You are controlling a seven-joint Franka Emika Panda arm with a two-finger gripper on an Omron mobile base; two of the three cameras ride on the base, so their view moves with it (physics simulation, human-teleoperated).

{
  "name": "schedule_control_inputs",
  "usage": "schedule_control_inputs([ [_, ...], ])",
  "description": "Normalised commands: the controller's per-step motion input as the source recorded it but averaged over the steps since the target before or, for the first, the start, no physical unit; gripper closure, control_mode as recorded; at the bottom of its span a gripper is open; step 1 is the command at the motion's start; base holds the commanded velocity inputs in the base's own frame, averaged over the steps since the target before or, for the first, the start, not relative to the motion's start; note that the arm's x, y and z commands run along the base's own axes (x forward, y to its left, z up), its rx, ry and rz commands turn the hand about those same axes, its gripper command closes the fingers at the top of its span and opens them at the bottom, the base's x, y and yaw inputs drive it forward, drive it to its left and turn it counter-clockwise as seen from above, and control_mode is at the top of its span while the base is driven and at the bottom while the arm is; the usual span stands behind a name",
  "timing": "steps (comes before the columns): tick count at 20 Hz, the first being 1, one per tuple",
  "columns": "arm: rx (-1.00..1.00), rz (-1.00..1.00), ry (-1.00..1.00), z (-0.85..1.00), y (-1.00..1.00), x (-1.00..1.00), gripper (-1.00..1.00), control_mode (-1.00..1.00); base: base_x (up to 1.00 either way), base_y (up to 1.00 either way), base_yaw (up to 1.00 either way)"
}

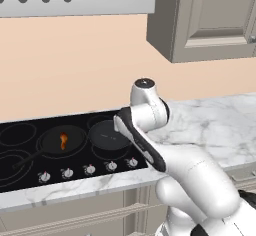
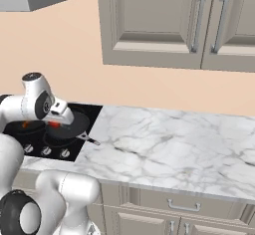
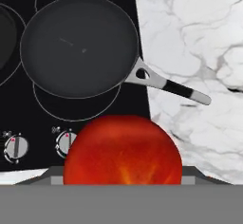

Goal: Place both pans onto different burners. Then place the tomato and the chicken drumstick on different pans.

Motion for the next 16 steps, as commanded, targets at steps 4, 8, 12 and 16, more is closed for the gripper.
schedule_control_inputs([
  [4, 0.0, 0.0, 0.0, -0.01, 0.34, 0.76, 1.0, -1.0, 0.0, 0.0, 0.0],
  [8, 0.0, 0.0, 0.0, -0.03, 0.13, 0.67, 1.0, -1.0, 0.0, 0.0, 0.0],
  [12, 0.0, 0.0, 0.0, -0.18, 0.2, 0.58, 1.0, -1.0, 0.0, 0.0, 0.0],
  [16, 0.0, 0.0, 0.0, -0.26, 0.27, 0.62, 1.0, -1.0, 0.0, 0.0, 0.0],
])
